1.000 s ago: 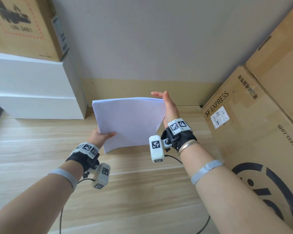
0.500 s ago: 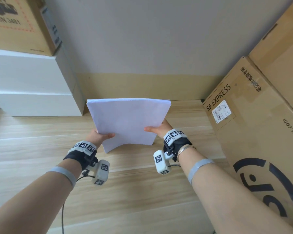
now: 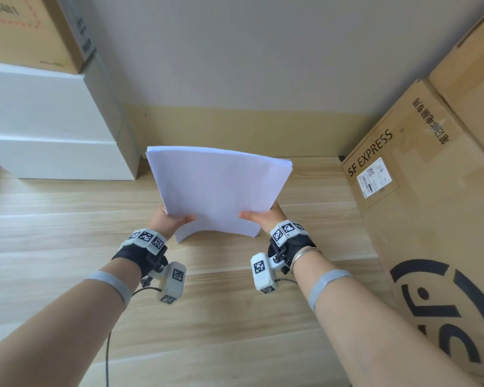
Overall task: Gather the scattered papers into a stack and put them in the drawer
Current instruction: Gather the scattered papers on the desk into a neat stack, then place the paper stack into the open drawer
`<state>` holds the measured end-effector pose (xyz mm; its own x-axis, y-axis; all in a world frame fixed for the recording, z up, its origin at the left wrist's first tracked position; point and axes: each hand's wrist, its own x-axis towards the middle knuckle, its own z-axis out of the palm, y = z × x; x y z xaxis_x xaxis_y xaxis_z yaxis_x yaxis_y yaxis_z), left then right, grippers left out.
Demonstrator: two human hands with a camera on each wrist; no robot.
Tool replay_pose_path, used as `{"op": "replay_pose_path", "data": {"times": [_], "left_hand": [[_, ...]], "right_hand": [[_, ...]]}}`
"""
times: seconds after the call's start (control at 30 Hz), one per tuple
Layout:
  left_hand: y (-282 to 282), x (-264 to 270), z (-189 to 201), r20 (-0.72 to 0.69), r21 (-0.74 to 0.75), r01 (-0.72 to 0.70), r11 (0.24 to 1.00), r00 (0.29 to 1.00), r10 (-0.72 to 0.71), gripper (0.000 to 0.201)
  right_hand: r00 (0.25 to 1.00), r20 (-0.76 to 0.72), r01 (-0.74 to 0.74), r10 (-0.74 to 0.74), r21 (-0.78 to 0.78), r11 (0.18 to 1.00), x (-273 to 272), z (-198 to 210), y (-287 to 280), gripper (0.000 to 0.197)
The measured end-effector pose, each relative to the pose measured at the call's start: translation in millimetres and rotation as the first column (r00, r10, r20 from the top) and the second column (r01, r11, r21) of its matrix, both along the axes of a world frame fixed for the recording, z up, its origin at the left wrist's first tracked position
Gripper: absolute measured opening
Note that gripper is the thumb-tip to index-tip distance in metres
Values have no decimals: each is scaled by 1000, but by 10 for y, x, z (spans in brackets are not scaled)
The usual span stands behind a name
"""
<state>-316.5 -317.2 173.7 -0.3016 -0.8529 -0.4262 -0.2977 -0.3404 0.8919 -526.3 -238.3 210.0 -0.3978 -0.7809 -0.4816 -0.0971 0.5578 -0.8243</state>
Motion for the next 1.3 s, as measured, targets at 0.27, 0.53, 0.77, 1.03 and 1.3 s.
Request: {"op": "replay_pose_path", "data": {"times": [0.27,0.53,0.77,1.03,1.3], "left_hand": [[94,-40,-12,-111,47,-122,991,986,126,33],[88,-92,-38,-109,40,-175,984,978,178,44],[11,-145,-39,-12,88,-171,981,985,172,22],[103,-94,-23,4,271,-47,961,999,48,15],[463,266,36,88,350,-65,935,995,36,48]], "right_hand": [[988,100,122,-117,-46,991,10,16,29,37],[987,106,118,-118,11,993,-50,-18,-39,34],[999,9,41,-41,0,999,-78,-64,-142,14],[990,-104,-73,90,154,985,-108,-26,-111,46],[911,-185,-255,368,446,858,98,4,147,89]]}}
